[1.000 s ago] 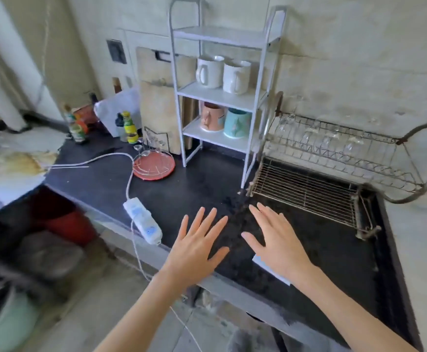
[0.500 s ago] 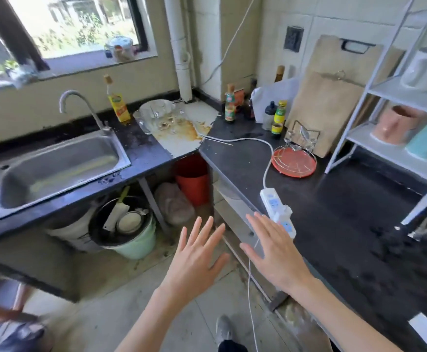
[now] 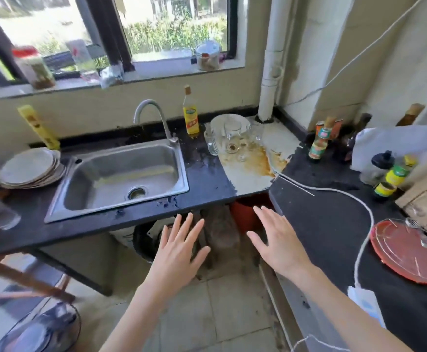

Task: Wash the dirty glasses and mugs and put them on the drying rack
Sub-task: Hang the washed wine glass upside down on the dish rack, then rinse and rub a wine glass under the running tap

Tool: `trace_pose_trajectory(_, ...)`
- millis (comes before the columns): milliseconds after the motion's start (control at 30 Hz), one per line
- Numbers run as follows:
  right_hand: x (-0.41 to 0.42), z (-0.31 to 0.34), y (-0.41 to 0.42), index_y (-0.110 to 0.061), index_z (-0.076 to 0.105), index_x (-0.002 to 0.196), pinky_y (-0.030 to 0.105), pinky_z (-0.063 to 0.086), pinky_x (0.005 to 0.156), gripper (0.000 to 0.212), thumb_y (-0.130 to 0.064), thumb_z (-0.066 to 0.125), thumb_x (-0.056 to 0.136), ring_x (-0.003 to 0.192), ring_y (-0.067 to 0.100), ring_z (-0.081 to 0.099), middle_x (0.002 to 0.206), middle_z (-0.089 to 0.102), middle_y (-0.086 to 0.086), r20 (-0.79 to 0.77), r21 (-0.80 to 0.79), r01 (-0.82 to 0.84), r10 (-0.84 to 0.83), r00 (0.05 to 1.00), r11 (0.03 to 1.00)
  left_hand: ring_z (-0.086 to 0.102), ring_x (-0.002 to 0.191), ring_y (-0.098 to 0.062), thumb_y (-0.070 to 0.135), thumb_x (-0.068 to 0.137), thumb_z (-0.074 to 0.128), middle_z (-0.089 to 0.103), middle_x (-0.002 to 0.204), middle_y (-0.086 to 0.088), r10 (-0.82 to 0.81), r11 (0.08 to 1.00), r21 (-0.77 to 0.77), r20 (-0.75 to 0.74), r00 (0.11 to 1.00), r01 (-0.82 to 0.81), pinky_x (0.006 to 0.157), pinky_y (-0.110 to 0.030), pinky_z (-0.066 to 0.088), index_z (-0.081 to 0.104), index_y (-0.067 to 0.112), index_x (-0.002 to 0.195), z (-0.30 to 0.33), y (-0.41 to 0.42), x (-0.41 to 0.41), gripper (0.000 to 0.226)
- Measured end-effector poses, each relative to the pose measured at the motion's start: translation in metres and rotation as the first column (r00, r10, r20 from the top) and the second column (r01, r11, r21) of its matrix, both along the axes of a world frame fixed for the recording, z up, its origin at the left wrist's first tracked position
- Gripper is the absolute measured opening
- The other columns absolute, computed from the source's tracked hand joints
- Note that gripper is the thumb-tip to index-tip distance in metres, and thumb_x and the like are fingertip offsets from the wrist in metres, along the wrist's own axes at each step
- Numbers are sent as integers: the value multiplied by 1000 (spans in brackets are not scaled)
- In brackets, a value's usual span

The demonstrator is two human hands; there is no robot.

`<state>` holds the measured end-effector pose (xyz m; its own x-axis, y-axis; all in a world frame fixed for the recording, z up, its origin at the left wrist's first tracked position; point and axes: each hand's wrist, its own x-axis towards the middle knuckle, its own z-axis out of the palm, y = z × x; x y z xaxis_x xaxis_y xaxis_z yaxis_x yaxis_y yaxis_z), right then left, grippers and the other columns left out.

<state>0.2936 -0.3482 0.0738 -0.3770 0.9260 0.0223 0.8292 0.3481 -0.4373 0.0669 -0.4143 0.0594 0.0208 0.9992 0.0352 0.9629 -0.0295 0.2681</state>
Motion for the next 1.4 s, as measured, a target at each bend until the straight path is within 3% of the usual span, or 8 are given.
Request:
trace_pose_trajectory(200, -33, -2, 100, -19, 24, 148, 29, 12, 116, 58, -43, 40, 97, 143, 16, 21, 154, 26, -1, 7, -22, 15, -15, 1000, 1000, -22, 140, -17, 80, 59, -27, -7, 158, 5, 2, 999, -52, -35, 999, -4, 112, -37, -13, 1, 36, 148, -12, 85, -29, 103)
trace_pose_trajectory(433, -65, -9, 222, -18, 22, 148, 30, 17, 115, 59, -39, 42, 97, 142, 17, 22, 154, 26, 0, 34, -28, 100, -99, 994, 995, -24, 138, -19, 73, 76, -5, -18, 151, 6, -87, 996, -13, -22, 996, 87, 110, -36, -11, 2, 33, 148, -20, 212, -66, 83)
trace_pose_trajectory(600, -90, -19, 298, -17, 25, 147, 32, 27, 112, 59, -41, 43, 96, 138, 19, 31, 151, 33, 2, 112, -12, 119, -117, 987, 993, 19, 137, -31, 61, 93, 5, 27, 151, -7, -121, 992, -29, -104, 987, 119, 104, -48, 21, 32, 22, 143, -28, 279, -94, 68)
trace_pose_trajectory(767, -96, -25, 359, -15, 26, 146, 32, 33, 108, 59, -38, 46, 96, 136, 20, 35, 150, 33, 5, 171, -18, 185, -180, 969, 982, 27, 135, -35, 59, 95, 9, 31, 149, -9, -121, 990, -89, -95, 988, 113, 102, -52, 28, 33, 21, 142, -46, 313, -106, 65)
trace_pose_trajectory(1000, -90, -47, 441, -13, 17, 149, 41, 36, 107, 78, -45, 55, 90, 137, 27, 32, 154, 23, 10, 212, -128, 189, -159, 964, 974, -7, 141, -25, 71, 82, -8, 3, 154, 1, -6, 993, -115, 22, 1000, 8, 111, -41, 0, 20, 25, 148, -67, 346, -97, 85)
trace_pose_trajectory(1100, -90, -58, 461, -10, 12, 150, 40, 29, 111, 84, -47, 56, 89, 142, 28, 24, 155, 20, 13, 208, -213, 137, -92, 974, 967, 0, 143, -25, 70, 84, -6, 10, 155, 0, 84, 982, -176, 70, 994, -70, 112, -42, 4, 23, 25, 148, -70, 351, -80, 83)
trace_pose_trajectory(1300, -83, -64, 468, -8, 29, 144, 36, 35, 104, 74, -39, 63, 86, 130, 26, 38, 142, 39, 11, 140, -162, 86, -63, 988, 983, 33, 136, -33, 56, 94, 11, 35, 149, -9, 165, 941, -303, 30, 986, -149, 105, -48, 27, 32, 21, 142, -77, 347, -55, 63)
trace_pose_trajectory(1400, -83, -63, 459, -12, 31, 144, 34, 34, 105, 72, -40, 63, 86, 130, 23, 40, 142, 40, 8, 97, -191, 18, 1, 995, 981, 3, 145, -25, 57, 88, 15, 8, 156, -2, 220, 933, -309, 79, 972, -186, 113, -38, 3, 19, 24, 148, -78, 346, -54, 68)
